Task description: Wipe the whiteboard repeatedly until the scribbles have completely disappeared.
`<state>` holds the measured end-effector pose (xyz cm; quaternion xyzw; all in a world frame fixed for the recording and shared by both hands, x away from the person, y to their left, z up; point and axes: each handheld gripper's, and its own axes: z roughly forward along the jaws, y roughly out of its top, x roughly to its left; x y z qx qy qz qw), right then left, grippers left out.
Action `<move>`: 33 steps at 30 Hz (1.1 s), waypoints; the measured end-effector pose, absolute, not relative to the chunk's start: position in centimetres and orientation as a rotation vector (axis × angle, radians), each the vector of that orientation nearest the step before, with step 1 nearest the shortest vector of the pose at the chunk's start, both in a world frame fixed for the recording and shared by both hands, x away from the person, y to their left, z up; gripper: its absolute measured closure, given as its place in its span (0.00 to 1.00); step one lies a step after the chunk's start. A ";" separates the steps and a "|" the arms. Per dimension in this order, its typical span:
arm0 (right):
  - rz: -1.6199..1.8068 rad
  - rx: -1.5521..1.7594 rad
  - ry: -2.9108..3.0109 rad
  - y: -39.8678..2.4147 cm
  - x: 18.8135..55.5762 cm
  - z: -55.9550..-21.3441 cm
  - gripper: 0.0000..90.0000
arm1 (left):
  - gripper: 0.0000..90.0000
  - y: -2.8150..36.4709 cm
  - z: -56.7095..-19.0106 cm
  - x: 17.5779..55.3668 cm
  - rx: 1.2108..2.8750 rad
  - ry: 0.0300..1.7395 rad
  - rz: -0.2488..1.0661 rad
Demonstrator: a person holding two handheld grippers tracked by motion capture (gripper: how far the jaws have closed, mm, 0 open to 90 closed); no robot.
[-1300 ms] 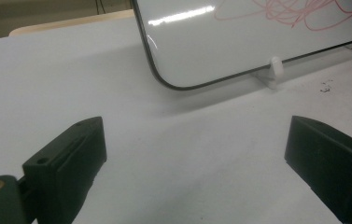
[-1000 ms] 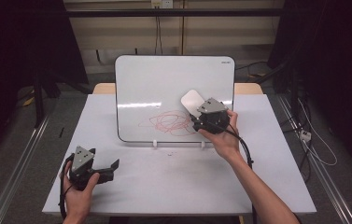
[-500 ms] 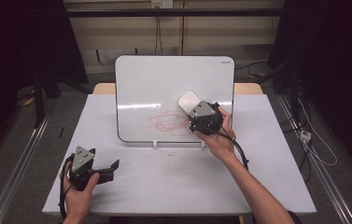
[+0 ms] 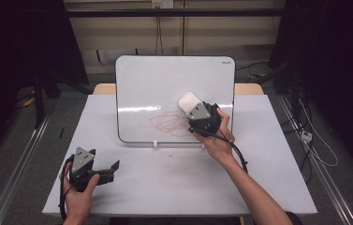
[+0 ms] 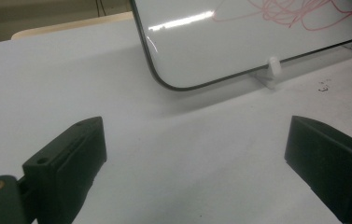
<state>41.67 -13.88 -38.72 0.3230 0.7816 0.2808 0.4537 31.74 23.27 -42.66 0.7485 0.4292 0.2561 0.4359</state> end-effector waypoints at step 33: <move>0.687 0.761 1.945 -11.3 40.0 -40.9 0.35 | 0.06 23.0 -42.7 31.7 1.864 1.064 0.641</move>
